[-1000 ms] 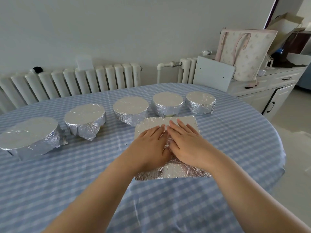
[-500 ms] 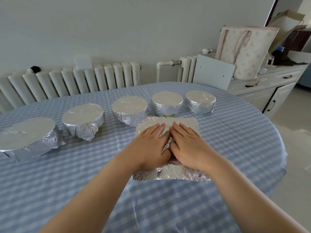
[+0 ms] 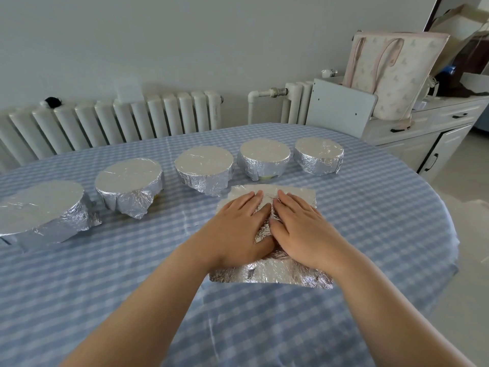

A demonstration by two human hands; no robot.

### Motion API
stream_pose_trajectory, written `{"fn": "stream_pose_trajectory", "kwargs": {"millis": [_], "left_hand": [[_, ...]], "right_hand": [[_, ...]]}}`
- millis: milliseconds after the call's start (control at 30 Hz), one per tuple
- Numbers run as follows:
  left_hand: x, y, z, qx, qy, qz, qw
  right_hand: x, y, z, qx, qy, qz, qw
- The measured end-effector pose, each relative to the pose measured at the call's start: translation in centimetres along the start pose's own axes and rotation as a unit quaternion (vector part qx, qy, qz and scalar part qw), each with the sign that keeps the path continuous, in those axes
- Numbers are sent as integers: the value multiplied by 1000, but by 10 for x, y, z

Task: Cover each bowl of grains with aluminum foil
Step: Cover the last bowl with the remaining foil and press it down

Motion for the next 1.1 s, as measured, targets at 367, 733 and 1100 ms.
{"fn": "stream_pose_trajectory", "kwargs": {"millis": [367,733,1100], "left_hand": [[5,-5,-4,-28,-40,86,995],[1,-7,-6,-34,6,44,998],[-3,2,-4,-121,8,18,992]], "right_hand": [[13,10,-5,9,60,-8,998],[12,16,8,250,3,9,968],[-25,-8,30,138,23,-30,990]]}}
Point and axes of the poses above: each hand's wrist, its own x-axis towards the middle knuckle, its own y-axis out of the back of the hand, z = x × y, the point moved 4 cm from there along x, towards the middle knuckle, and after that the axes turned 9 degrees about -y, right-handed, at the moved point
